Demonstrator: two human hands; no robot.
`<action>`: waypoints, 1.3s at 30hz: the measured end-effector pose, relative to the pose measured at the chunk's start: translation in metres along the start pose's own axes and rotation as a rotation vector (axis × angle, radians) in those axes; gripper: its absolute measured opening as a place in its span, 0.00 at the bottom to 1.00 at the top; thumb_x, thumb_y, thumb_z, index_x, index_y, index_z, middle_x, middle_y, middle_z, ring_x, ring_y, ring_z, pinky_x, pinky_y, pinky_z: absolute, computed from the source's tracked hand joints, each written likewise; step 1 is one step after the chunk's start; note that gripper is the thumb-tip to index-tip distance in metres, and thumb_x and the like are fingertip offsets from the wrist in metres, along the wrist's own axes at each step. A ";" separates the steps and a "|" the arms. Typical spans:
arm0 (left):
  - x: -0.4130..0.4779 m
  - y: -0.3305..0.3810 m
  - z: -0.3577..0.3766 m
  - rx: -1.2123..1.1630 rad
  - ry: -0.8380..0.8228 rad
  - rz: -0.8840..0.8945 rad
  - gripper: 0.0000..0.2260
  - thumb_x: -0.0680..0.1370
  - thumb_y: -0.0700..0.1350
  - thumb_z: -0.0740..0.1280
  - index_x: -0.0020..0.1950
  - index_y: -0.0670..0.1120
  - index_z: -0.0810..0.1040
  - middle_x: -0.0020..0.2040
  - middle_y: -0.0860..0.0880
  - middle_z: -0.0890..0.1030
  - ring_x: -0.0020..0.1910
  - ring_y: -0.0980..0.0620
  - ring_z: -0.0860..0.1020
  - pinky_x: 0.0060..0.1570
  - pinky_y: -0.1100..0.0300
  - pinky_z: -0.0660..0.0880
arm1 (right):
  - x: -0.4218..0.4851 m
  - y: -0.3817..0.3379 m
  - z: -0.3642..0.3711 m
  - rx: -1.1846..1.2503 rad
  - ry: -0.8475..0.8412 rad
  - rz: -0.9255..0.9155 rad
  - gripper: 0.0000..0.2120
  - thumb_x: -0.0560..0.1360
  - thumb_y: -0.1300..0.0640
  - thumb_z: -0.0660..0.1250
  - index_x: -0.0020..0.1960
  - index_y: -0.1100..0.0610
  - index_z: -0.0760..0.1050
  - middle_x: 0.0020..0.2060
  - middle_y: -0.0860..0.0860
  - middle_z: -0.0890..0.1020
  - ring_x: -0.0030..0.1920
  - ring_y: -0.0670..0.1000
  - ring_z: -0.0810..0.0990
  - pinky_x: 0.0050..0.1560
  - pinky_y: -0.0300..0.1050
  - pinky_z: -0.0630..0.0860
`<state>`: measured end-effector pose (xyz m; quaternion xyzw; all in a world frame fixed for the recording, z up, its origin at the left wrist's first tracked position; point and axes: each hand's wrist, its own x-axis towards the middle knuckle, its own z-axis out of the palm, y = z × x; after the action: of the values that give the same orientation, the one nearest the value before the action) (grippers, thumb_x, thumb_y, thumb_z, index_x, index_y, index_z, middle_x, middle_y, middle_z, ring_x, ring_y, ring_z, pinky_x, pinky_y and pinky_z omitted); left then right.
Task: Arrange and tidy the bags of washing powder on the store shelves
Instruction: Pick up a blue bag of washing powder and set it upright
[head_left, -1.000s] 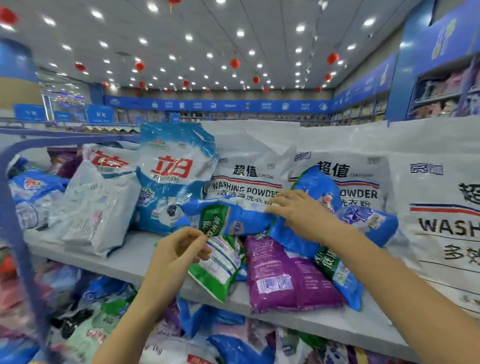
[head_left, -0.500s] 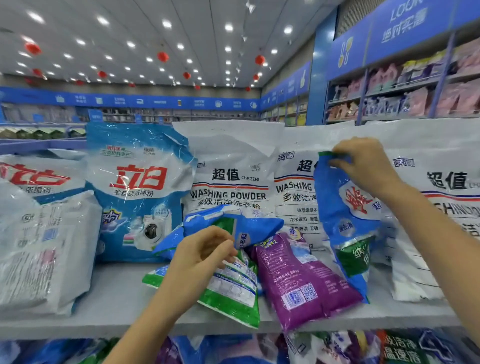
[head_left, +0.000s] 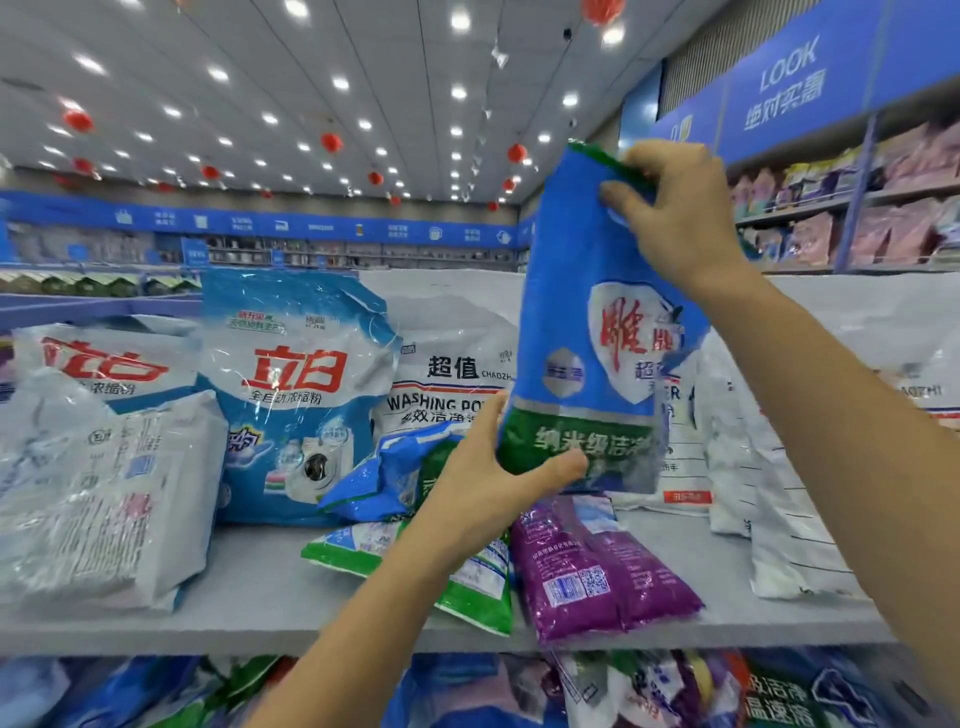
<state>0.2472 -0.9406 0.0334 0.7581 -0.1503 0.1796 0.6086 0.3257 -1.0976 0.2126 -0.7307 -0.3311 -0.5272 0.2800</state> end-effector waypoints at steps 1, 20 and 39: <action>-0.003 -0.002 -0.003 -0.020 0.059 0.025 0.26 0.64 0.56 0.77 0.58 0.58 0.72 0.50 0.61 0.82 0.50 0.61 0.81 0.48 0.63 0.79 | 0.001 -0.011 0.004 0.024 -0.002 -0.021 0.06 0.74 0.60 0.66 0.40 0.60 0.73 0.36 0.53 0.71 0.39 0.50 0.68 0.38 0.42 0.58; -0.166 -0.009 -0.072 0.080 0.447 -0.039 0.13 0.62 0.50 0.77 0.44 0.55 0.83 0.43 0.52 0.86 0.42 0.56 0.84 0.38 0.70 0.76 | -0.049 -0.151 0.053 0.209 -0.045 -0.470 0.12 0.77 0.57 0.64 0.48 0.67 0.77 0.40 0.59 0.80 0.33 0.59 0.77 0.30 0.51 0.73; -0.447 0.033 -0.369 0.253 1.214 -0.114 0.08 0.68 0.41 0.76 0.44 0.46 0.80 0.36 0.53 0.85 0.35 0.58 0.83 0.33 0.69 0.76 | -0.162 -0.515 0.217 1.612 -0.882 0.461 0.18 0.79 0.46 0.57 0.43 0.53 0.82 0.41 0.50 0.85 0.43 0.46 0.82 0.49 0.44 0.78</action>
<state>-0.1985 -0.5826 -0.0695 0.5938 0.2856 0.5622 0.4997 0.0147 -0.6421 0.0269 -0.4978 -0.5190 0.2524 0.6474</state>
